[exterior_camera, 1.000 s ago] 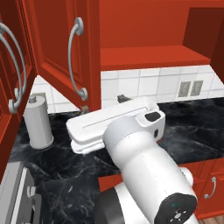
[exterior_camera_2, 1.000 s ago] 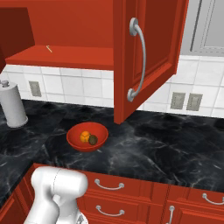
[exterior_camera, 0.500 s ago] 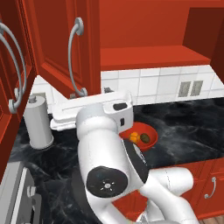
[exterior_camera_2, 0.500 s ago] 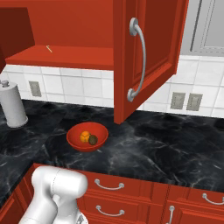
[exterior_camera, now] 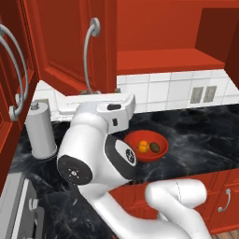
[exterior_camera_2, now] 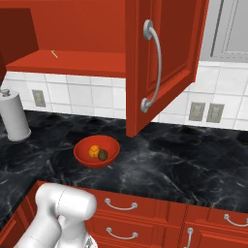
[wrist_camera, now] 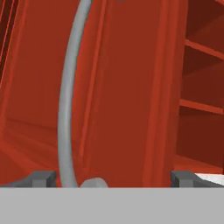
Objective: Open the cabinet. Pick the orange and kiwi from the cabinet and place them into the bowl. Then close the cabinet.
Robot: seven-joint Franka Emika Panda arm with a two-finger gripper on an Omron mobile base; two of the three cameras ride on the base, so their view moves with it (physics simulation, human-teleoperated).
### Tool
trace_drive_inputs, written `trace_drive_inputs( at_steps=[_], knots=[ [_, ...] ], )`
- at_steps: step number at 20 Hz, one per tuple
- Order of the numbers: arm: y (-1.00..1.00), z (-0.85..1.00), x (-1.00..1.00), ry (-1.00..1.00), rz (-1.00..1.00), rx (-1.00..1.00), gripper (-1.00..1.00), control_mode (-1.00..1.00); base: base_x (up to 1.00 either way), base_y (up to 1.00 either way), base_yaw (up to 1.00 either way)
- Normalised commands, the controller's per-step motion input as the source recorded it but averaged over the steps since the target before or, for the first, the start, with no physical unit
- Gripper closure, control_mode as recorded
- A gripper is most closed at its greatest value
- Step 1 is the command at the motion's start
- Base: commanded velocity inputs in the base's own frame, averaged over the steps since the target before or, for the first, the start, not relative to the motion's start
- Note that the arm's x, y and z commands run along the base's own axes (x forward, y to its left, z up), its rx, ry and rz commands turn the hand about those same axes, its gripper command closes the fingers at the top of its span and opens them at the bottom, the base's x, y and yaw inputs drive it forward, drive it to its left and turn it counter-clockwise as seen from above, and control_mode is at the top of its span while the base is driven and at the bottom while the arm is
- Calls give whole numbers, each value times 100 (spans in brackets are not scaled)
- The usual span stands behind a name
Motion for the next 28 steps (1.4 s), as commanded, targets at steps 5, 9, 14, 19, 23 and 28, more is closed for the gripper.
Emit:
trace_drive_inputs(
  at_steps=[5,9,14,19,23,28],
  knots=[
    [-47,-31,93,0,-20,0,-100,-100,0,0,0],
    [-81,-42,92,-1,-12,0,-100,-100,0,0,0],
    [-75,-45,100,0,-2,1,-100,-100,0,0,0],
    [-50,-28,100,3,0,1,-100,-100,0,0,0],
    [-32,-24,100,6,0,0,-100,-100,0,0,0],
    [-28,-27,100,6,0,0,-100,-100,0,0,0]
  ],
)
